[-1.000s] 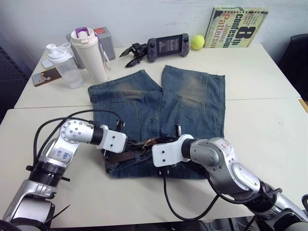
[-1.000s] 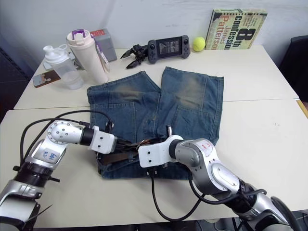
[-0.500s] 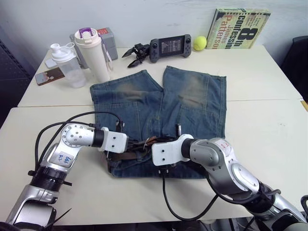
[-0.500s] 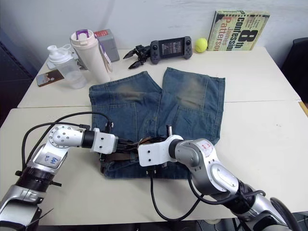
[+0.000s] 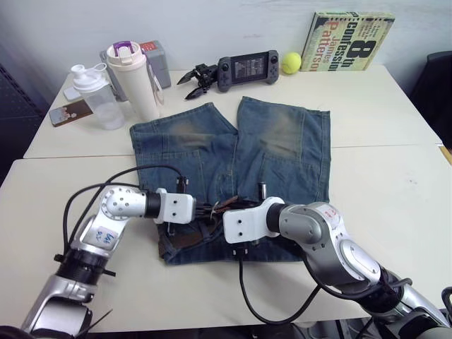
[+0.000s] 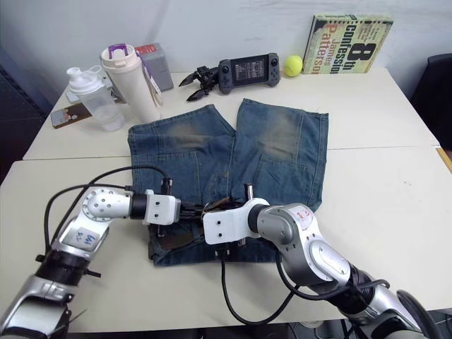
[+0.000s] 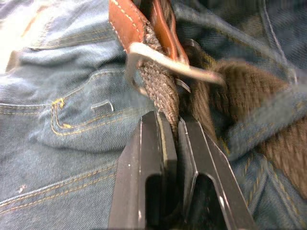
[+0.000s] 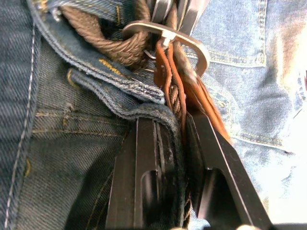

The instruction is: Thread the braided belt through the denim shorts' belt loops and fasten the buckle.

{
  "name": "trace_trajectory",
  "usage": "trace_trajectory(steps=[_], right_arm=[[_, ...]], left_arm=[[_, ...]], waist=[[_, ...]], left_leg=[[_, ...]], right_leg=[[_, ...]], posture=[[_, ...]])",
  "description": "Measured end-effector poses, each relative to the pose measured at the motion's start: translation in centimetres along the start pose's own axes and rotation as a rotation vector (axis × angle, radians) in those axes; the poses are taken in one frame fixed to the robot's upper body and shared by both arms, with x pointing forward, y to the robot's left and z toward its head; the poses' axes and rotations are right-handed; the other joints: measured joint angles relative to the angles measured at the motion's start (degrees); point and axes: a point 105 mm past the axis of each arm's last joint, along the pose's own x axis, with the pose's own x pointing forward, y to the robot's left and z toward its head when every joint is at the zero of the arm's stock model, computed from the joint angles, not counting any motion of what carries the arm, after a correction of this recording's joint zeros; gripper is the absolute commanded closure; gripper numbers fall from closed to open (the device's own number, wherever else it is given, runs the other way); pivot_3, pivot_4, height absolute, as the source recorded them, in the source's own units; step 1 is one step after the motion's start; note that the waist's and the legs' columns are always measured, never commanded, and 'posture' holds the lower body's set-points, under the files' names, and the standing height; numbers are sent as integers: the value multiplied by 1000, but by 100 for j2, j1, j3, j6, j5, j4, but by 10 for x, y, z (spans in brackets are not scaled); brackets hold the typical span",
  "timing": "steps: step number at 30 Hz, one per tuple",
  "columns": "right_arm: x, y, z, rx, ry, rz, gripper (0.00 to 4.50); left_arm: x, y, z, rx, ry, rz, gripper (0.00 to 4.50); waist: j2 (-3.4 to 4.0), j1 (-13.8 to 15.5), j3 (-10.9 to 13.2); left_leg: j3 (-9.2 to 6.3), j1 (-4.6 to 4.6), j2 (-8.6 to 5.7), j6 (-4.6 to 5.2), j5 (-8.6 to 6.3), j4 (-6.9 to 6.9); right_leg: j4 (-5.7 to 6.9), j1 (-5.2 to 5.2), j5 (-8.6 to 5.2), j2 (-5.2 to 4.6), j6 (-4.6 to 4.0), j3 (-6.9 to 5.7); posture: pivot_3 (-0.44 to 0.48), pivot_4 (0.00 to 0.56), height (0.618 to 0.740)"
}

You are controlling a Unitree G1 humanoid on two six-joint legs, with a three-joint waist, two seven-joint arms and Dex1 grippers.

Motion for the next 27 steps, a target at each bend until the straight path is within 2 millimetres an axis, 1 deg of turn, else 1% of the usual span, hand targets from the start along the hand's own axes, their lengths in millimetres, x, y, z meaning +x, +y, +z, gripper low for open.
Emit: trace_trajectory(steps=[5,9,11,12,13,16,17,19,20,23,25,27], right_arm=[[-2,1,-7,22,24,-2,4433],[-5,4,-11,86,32,10,4433],[-5,6,-11,120,34,10,3426],[-5,7,-11,157,30,10,3194],[-5,9,-11,185,27,12,2810],[-7,18,-12,284,23,39,1423],[-8,19,-12,304,22,46,1024],[-17,22,-10,370,9,57,189],[-26,22,-10,418,3,59,189],[-50,15,-18,490,19,28,189],[-59,13,-23,579,19,33,189],[-68,5,-29,685,8,27,189]], left_arm=[[14,5,2,-19,-10,47,4500],[20,6,4,-40,-26,58,4500],[21,4,5,-48,-29,53,4500],[22,3,5,-54,-32,53,4500],[22,2,5,-55,-34,53,4500],[25,0,6,-64,-46,57,4500],[26,0,6,-64,-49,58,4500],[28,-1,7,-63,-54,57,4500],[29,-2,8,-57,-54,55,4500],[31,-4,9,-52,-59,48,4500],[32,-5,9,-49,-62,46,4500],[33,-6,10,-47,-64,45,4500]], waist=[[-1,74,-1],[-3,123,-2],[-1,122,-4],[-1,120,-5],[-2,121,-6],[-2,129,-6],[-2,133,-6],[-2,143,-6],[-2,149,-6],[-1,148,-8],[-2,146,-9],[-2,142,-9]], left_leg=[[4,0,-10,1,0,2],[3,0,-17,3,-1,5],[3,1,-17,3,-1,4],[3,1,-17,3,-1,4],[2,1,-17,3,-1,4],[1,0,-24,3,-1,4],[-1,0,-27,4,-2,4],[-6,-1,-32,5,-2,5],[-7,-2,-36,9,-4,5],[-8,0,-46,18,-8,7],[-8,2,-49,20,-9,7],[-7,2,-55,21,-9,7]], right_leg=[[1,3,0,4,0,1],[4,3,0,1,0,1],[5,3,0,0,0,1],[5,3,0,0,0,1],[5,3,0,0,0,1],[4,5,0,1,0,0],[5,5,0,0,0,-1],[5,5,0,-1,0,-2],[5,7,0,-2,0,-1],[0,15,0,-5,0,-1],[-6,21,0,-3,0,-2],[-8,23,0,-2,1,-1]], posture=[[0,150,739],[0,150,739],[0,150,739],[0,150,739],[0,150,739],[0,150,739],[0,150,739],[0,150,739],[0,150,739],[0,150,739],[0,150,739],[0,150,739]])
